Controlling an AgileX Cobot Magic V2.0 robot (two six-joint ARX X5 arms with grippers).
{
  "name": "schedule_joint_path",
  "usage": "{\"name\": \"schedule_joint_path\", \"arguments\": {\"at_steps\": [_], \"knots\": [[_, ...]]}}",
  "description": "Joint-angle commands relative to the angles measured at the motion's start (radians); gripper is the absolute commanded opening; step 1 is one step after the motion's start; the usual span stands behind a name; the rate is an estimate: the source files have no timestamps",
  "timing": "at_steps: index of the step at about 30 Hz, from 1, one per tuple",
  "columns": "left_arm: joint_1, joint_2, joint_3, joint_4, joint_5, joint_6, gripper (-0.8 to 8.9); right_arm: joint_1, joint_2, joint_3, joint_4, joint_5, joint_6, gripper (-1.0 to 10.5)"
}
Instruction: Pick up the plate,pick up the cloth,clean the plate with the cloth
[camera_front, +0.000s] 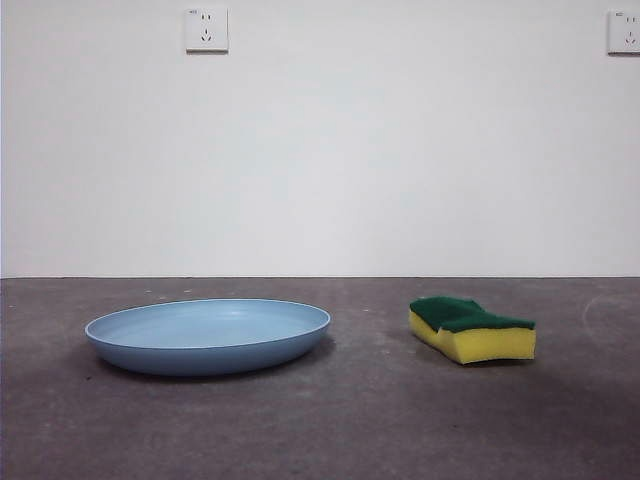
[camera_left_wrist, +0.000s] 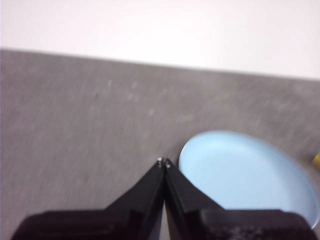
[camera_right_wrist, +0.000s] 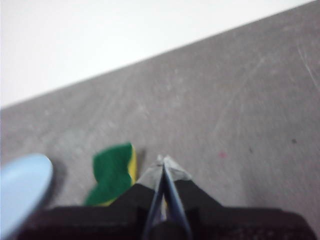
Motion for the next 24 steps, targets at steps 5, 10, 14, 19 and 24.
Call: {"name": "schedule_joint_path", "arguments": {"at_steps": [5, 10, 14, 19, 24], "knots": [[0.002, 0.124, 0.211, -0.098, 0.002, -0.029, -0.06, 0.0, 0.141, 0.209, -0.069, -0.028, 0.057, -0.1], [0.002, 0.277, 0.381, -0.185, 0.015, -0.027, -0.06, 0.0, 0.285, 0.388, -0.147, -0.082, 0.04, -0.1], [0.002, 0.407, 0.522, -0.268, 0.09, 0.014, -0.05, 0.0, 0.409, 0.534, -0.228, -0.157, -0.027, -0.1], [0.001, 0.563, 0.682, -0.416, 0.168, 0.068, -0.04, 0.0, 0.572, 0.717, -0.407, -0.23, -0.146, 0.0], [0.001, 0.698, 0.806, -0.54, 0.188, 0.112, 0.14, 0.001, 0.732, 0.872, -0.573, -0.272, -0.252, 0.1]]}}
